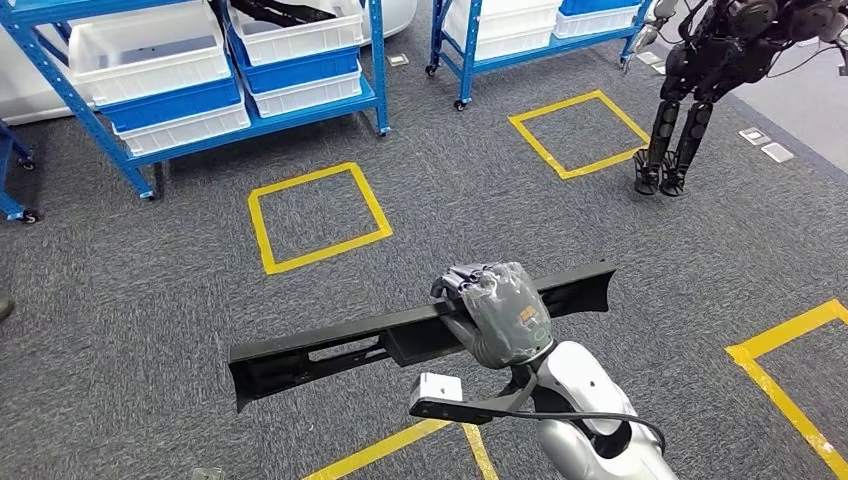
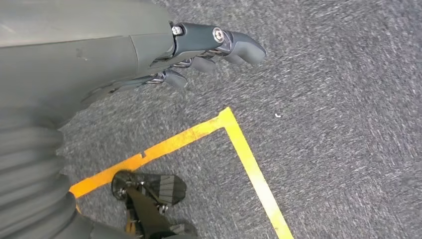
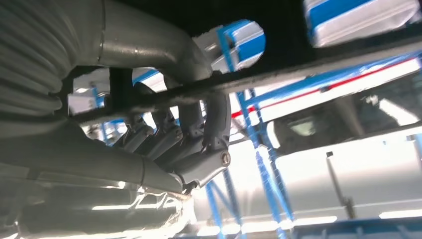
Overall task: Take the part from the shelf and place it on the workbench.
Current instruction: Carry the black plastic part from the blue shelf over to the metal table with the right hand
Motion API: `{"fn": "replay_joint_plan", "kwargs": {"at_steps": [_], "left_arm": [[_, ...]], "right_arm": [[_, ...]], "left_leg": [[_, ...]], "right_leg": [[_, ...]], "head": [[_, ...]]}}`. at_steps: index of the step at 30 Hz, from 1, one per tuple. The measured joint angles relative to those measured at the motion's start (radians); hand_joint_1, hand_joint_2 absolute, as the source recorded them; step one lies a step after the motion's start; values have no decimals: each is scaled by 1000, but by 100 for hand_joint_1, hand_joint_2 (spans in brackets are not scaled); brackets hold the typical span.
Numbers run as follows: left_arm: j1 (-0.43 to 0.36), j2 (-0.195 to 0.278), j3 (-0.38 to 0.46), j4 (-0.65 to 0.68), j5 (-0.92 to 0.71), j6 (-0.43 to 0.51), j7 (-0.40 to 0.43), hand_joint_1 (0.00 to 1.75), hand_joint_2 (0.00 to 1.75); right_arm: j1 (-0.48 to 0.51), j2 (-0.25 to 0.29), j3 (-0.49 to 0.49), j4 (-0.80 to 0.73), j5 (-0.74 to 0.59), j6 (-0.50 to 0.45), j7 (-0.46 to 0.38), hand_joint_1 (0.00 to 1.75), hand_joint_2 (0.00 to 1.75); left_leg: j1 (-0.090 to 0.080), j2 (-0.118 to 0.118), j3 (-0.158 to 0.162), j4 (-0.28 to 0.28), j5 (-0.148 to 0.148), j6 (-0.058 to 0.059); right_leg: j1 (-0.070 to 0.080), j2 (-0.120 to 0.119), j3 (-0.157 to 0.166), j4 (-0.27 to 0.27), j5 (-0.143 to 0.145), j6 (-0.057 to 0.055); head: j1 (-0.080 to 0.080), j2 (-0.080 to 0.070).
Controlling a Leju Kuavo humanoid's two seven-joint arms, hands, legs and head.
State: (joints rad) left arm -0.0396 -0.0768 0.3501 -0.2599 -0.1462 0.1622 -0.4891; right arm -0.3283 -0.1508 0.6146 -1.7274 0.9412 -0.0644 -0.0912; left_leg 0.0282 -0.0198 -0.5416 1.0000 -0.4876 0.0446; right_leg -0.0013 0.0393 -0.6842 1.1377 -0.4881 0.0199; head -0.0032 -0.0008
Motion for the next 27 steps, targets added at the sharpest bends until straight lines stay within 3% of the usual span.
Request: {"fn": "replay_joint_plan", "kwargs": {"at_steps": [2,3,4,5,7,9,11,12,14,16,18,19,21,22,24,25,27], "left_arm": [[3,0,1,0,-1,-3,3,0,175],[3,0,1,0,-2,-4,6,0,175],[3,0,1,0,-3,-5,7,0,175],[3,0,1,0,-3,-6,9,0,175],[2,0,1,0,-4,-7,10,0,175],[1,0,1,0,-5,-7,11,0,175],[1,0,1,0,-6,-7,12,0,175],[0,0,1,0,-6,-8,12,0,175],[-1,1,1,1,-6,-8,12,0,175],[2,1,1,1,-6,-7,12,0,175],[5,1,2,2,-7,-7,15,0,175],[6,2,2,2,-7,-7,16,0,175],[6,2,3,2,-9,-7,17,0,175],[6,2,3,2,-10,-7,18,0,175],[6,3,4,3,-10,-7,19,0,175],[5,3,4,4,-10,-7,19,0,175],[3,2,4,4,-10,-7,20,0,175]], "right_arm": [[2,1,0,0,0,0,0,169,175],[4,1,0,0,0,0,0,169,175],[6,0,0,0,0,0,0,169,175],[7,0,0,0,0,0,0,169,175],[6,1,0,0,0,0,0,169,175],[5,1,-2,-1,0,0,0,169,175],[5,1,-5,-2,-1,0,0,169,175],[5,0,-7,-4,-1,0,0,169,175],[4,2,-9,-7,-2,0,0,169,175],[3,5,-10,-8,-3,1,0,169,175],[7,8,-10,-8,-3,2,0,169,175],[9,8,-10,-8,-3,3,0,169,175],[11,8,-10,-8,-3,4,0,169,175],[10,9,-10,-9,-3,4,0,169,175],[10,10,-11,-11,-3,4,1,169,175],[10,10,-12,-13,-3,4,2,169,175],[13,9,-14,-17,-3,4,2,169,175]], "left_leg": [[-2,35,-3,0,0,1],[-2,51,-4,1,0,1],[-1,65,-3,1,0,0],[0,79,-2,1,-2,-2],[-2,101,3,1,-6,-11],[-8,117,7,2,-8,-23],[-9,134,9,1,-8,-34],[-6,131,8,5,-14,-39],[0,91,-12,57,-55,-45],[3,38,-66,181,-125,-46],[3,20,-116,287,-159,-47],[4,17,-119,290,-145,-47],[10,3,-78,197,-79,-49],[15,-22,-50,135,-53,-51],[19,-60,-23,65,-33,-51],[14,-64,-24,59,-36,-48],[6,-39,-27,53,-25,-31]], "right_leg": [[-8,-24,-57,129,-49,3],[-12,-28,-67,159,-57,11],[-17,-32,-53,143,-48,21],[-22,-40,-19,88,-27,33],[-25,-83,68,-61,17,47],[-16,-108,106,-131,34,40],[-9,-89,98,-132,38,29],[-17,-78,96,-133,40,23],[-28,-57,95,-137,47,6],[-29,-37,93,-138,51,-10],[-23,-13,91,-136,52,-14],[-22,2,90,-132,52,-14],[-24,29,87,-122,51,-13],[-23,43,82,-113,50,-10],[-17,67,67,-101,51,2],[-14,79,58,-101,55,12],[-15,94,43,-105,66,30]], "head": [[5,0],[6,0],[7,0],[7,0],[9,0],[9,0],[6,0],[4,0],[-2,0],[-7,0],[-9,0],[-9,0],[-10,0],[-10,0],[-8,0],[-8,0],[-7,0]]}}
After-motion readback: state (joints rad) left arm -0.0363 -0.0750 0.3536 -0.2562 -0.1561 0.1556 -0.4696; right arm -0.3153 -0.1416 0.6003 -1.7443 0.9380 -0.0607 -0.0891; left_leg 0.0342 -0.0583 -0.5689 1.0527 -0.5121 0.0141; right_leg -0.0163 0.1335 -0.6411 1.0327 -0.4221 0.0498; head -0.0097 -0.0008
